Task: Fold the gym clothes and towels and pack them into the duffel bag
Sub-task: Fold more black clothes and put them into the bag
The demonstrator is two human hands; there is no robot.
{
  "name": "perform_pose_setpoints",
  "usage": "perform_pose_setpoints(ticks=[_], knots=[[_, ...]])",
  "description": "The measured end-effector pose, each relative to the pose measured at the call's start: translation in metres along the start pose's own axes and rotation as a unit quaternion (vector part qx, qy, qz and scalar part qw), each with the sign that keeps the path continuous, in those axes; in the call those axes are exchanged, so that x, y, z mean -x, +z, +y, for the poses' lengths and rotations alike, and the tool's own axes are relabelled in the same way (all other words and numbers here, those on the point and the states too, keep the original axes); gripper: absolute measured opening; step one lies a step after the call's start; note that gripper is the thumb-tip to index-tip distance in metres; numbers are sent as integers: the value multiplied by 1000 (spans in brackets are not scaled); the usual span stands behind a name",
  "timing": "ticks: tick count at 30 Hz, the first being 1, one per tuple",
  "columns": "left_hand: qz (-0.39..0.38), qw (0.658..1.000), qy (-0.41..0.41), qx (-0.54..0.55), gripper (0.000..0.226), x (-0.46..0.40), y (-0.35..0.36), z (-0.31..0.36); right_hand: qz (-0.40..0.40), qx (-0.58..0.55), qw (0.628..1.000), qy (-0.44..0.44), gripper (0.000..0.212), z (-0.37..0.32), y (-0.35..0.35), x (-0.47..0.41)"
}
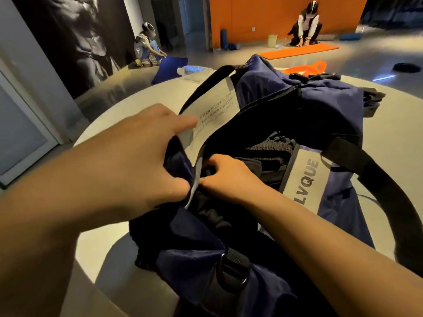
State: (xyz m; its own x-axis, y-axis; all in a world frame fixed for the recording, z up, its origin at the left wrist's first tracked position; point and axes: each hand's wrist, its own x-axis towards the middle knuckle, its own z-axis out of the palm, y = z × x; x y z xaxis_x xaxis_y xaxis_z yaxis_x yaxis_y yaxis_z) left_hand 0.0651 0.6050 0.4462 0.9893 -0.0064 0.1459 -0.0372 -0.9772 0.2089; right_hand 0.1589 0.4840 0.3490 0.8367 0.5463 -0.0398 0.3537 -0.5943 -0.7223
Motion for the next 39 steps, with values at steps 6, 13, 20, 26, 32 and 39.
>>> perform_pose_setpoints(ticks=[6,13,20,26,32,39], knots=[[-14,995,-90,-46,89,4,12,-21,-13,6,1000,-23,40,5,22,4],[-31,996,-87,0,92,13,4,-34,-120,-139,983,-4,69,6,-1,19],[-70,995,-74,22,94,10,0,-33,-110,-111,988,-3,92,2,4,17],[-77,994,-67,27,94,11,0,-30,-31,72,996,-32,92,-9,33,17],[-90,993,-70,30,93,15,3,-33,-56,-23,998,-32,87,0,17,19],[-87,991,-78,68,89,19,11,-37,21,-278,960,-3,65,12,-11,43]])
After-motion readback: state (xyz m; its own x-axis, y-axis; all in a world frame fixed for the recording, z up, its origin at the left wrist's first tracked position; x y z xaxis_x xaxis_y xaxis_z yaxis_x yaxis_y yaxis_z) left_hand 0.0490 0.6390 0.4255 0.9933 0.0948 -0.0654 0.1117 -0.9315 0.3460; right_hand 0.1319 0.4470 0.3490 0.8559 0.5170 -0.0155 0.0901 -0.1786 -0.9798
